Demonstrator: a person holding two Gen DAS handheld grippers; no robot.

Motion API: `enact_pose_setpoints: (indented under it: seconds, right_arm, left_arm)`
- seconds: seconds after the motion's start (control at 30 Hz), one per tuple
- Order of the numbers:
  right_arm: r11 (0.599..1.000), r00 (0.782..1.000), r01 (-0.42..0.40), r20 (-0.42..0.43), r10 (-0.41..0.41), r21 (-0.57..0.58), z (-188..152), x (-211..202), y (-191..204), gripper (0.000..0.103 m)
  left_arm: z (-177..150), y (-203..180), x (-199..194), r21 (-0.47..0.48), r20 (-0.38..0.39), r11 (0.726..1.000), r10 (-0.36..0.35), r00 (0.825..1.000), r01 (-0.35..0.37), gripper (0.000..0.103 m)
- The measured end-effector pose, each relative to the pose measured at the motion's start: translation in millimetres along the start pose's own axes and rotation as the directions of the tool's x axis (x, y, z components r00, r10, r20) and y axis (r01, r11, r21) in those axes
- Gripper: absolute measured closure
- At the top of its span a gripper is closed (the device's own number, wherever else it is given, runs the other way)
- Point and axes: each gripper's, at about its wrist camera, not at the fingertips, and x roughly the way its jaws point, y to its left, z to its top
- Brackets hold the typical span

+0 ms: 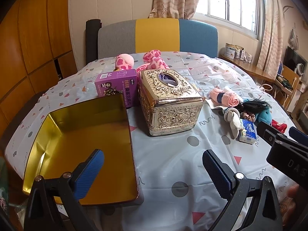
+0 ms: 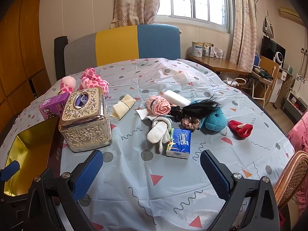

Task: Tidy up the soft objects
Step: 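Move the left tool toward the white knit glove beside the tissue pack, then close the left gripper on the white knit glove and lift it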

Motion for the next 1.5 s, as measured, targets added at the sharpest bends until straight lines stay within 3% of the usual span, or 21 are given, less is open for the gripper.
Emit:
enact_pose_setpoints:
  seconds: [0.87,1.3,1.43,1.5]
  right_arm:
    - [1.0,1.0,0.01,0.004,-0.01,0.018,2,-1,-8,0.0]
    - [0.993,0.998,0.064,0.015,-0.065,0.098,12,1,-48,0.0]
    - [0.986,0.998,0.068,0.009,-0.07,0.151,16,3,-70,0.0]
    - [0.98,0.998,0.063,0.008,-0.066,0.188,19,4,-86,0.0]
  left_arm:
    - [-1,-7,-1,0.024,-0.006,1.0,-0.011,1.0,0.011,0.0]
    - [-2,-19,4,0.07,-0.024,0.997,-0.028,0.999,0.029,0.0]
    - [-1,-26,7,0.093,-0.035,0.993,-0.063,0.997,0.066,0.0]
    - [-1,-31,9,0.108,-0.061,0.983,-0.143,0.988,0.149,0.0]
